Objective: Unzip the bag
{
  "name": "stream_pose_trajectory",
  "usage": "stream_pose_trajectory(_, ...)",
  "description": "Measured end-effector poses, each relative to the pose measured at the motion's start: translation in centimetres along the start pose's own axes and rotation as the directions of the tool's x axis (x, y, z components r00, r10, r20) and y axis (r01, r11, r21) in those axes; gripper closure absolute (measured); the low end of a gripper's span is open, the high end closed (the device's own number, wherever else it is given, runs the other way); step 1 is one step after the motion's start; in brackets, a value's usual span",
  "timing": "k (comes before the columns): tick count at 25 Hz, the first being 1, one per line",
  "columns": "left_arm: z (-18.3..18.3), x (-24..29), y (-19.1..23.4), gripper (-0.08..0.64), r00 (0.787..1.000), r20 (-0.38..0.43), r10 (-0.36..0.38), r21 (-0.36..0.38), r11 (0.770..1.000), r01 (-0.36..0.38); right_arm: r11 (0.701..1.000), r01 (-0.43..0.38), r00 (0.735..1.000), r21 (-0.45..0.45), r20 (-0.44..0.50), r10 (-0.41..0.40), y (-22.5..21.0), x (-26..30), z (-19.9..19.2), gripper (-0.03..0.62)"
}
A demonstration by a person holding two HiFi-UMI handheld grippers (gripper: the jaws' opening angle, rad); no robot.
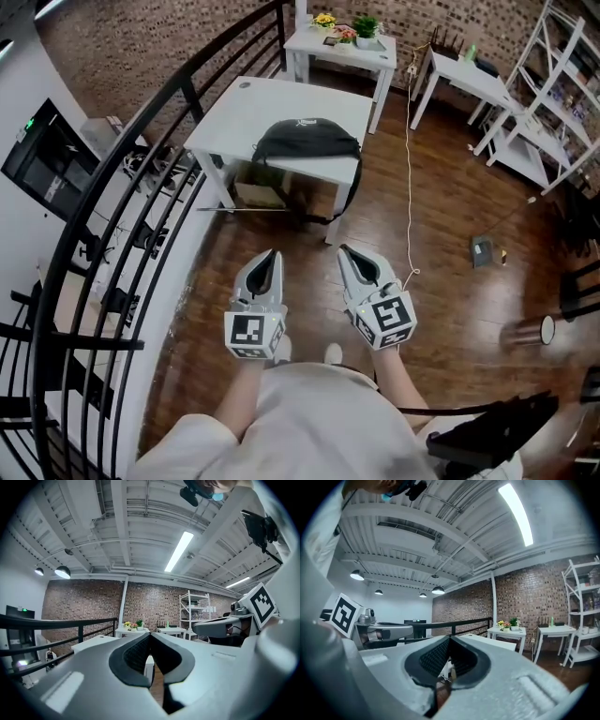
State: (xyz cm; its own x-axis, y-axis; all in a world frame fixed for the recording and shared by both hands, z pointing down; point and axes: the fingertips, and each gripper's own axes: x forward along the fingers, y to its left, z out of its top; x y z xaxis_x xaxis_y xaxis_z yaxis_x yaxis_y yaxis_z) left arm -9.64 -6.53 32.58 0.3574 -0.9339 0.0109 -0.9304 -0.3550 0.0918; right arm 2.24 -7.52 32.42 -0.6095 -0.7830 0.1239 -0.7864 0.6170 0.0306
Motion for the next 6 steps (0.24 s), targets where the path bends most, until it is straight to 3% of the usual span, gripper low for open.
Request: stream_pose_trajectory(6, -2.5, 4.0, 0.1, 0.541, 0.999, -0.003, -0.052, 0.001, 0.999, 0.052, 0.998, 0.055, 0.998, -0.005, -0.011, -0.055, -3.2, 2.7, -2.1, 0.6)
